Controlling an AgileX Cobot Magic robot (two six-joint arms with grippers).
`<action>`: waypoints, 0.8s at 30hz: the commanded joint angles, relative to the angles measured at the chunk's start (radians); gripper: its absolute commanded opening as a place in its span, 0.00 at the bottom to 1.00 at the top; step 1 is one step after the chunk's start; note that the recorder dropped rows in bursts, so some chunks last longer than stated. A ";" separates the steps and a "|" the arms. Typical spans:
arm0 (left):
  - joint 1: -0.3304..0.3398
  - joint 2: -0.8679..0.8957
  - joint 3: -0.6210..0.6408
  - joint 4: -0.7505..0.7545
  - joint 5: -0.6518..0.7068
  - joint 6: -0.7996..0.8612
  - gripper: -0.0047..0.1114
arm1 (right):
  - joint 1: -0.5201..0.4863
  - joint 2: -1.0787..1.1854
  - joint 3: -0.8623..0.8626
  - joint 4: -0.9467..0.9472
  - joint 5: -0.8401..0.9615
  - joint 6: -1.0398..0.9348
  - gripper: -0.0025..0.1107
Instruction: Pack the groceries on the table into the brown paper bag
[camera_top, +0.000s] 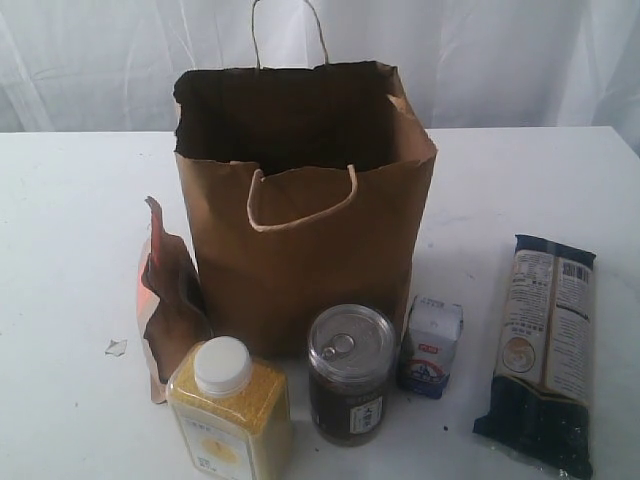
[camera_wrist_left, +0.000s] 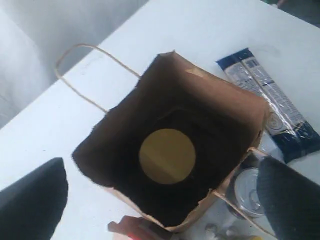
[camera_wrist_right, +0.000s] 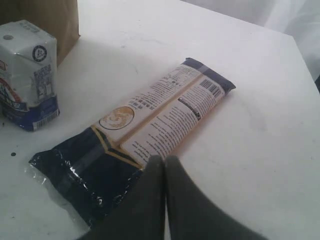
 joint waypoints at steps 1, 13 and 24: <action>-0.005 -0.079 -0.007 0.050 0.088 -0.069 0.78 | 0.002 -0.005 0.005 -0.004 -0.005 -0.004 0.02; -0.005 -0.348 0.340 0.210 0.088 -0.129 0.05 | 0.002 -0.005 0.005 -0.004 -0.005 -0.004 0.02; -0.005 -0.644 1.027 0.204 -0.399 -0.265 0.05 | 0.002 -0.005 0.005 -0.004 -0.005 -0.004 0.02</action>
